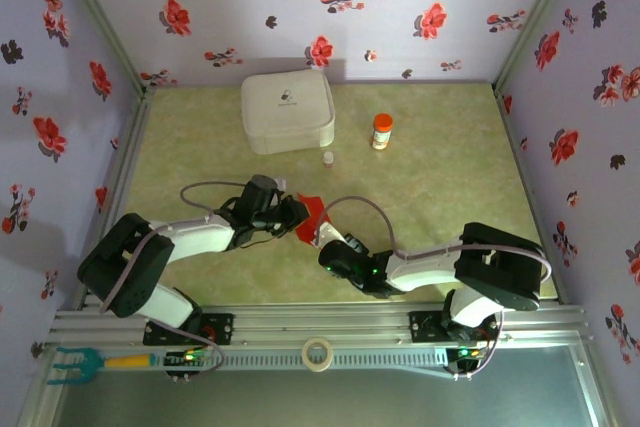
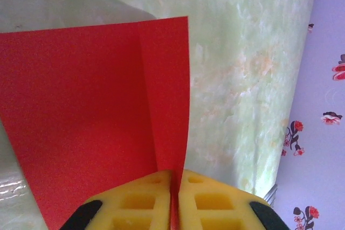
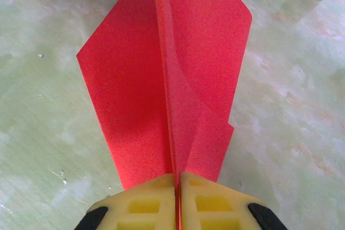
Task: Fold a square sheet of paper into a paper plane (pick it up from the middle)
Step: Fourth fold the wing at the center of the table.
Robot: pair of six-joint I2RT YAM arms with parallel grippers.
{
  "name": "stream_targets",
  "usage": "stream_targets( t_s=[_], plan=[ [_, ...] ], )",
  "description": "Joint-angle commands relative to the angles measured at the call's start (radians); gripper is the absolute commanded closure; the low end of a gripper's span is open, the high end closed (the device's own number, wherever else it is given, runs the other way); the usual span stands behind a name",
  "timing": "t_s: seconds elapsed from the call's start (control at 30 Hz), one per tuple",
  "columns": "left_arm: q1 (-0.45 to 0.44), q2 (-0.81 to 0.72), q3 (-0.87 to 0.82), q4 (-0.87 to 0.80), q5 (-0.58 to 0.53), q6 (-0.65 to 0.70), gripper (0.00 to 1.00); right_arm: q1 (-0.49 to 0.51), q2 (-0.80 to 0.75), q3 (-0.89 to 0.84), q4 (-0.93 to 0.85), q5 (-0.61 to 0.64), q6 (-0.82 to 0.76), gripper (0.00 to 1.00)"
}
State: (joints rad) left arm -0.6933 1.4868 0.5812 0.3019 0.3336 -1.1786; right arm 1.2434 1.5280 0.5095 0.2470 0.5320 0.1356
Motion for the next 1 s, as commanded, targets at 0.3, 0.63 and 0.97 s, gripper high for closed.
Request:
stream_targets(
  t_s=[0.3, 0.63, 0.97],
  plan=[
    [0.008, -0.01, 0.054, -0.1, -0.01, 0.063, 0.69, -0.02, 0.005, -0.013, 0.035, -0.023, 0.059, 0.98],
    [0.008, -0.105, 0.103, -0.291, -0.107, 0.174, 0.52, -0.056, 0.017, -0.017, 0.043, -0.114, 0.132, 0.99],
    [0.009, -0.234, 0.068, -0.368, -0.236, 0.217, 0.21, -0.092, 0.01, -0.016, 0.049, -0.192, 0.177, 1.0]
  ],
)
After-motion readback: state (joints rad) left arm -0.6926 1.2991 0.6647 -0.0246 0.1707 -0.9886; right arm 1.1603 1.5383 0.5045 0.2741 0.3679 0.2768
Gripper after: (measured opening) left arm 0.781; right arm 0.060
